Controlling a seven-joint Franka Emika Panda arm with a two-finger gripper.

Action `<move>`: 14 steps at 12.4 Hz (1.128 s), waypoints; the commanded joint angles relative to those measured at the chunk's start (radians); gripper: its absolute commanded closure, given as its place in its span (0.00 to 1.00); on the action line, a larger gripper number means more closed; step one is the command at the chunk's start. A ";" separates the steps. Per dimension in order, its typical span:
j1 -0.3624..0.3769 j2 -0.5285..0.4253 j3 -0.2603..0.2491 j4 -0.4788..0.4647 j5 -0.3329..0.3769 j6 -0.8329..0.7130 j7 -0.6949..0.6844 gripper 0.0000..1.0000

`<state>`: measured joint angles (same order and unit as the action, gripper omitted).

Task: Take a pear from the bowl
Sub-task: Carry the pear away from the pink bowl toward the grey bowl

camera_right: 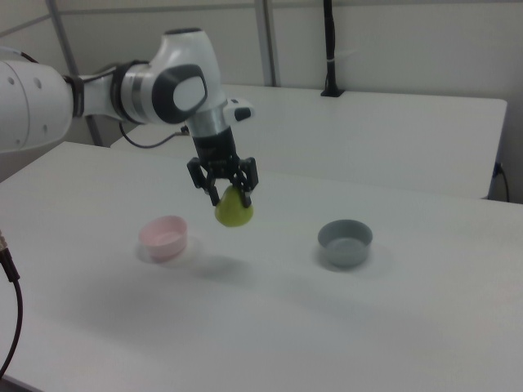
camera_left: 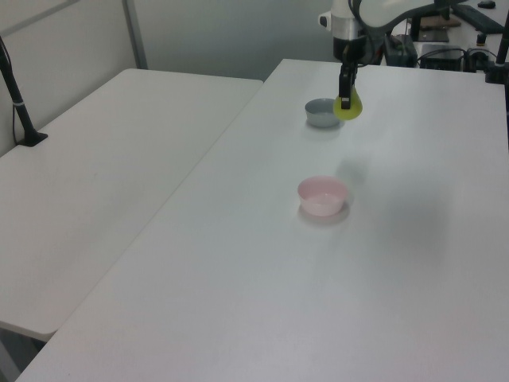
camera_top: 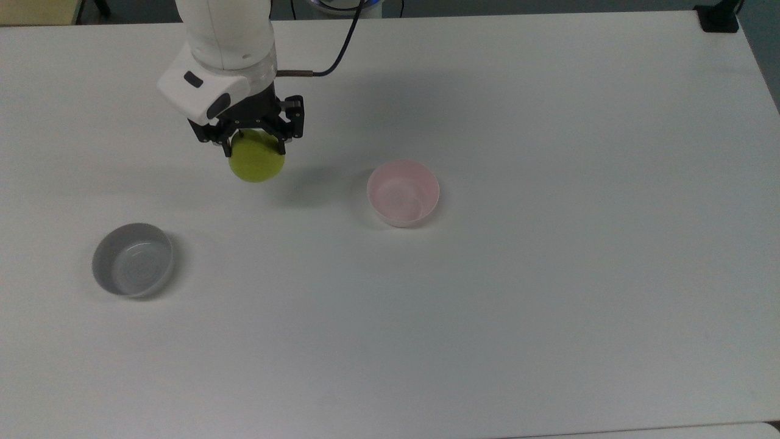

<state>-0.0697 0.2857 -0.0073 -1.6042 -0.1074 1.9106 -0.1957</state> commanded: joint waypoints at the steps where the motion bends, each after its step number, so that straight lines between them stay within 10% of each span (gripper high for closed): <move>1: -0.001 0.036 0.000 -0.080 0.014 0.143 0.008 0.80; 11: 0.004 0.141 0.000 -0.075 0.005 0.242 0.027 0.70; 14: 0.004 0.142 0.000 -0.075 0.005 0.240 0.027 0.35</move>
<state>-0.0703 0.4326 -0.0071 -1.6750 -0.1075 2.1325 -0.1841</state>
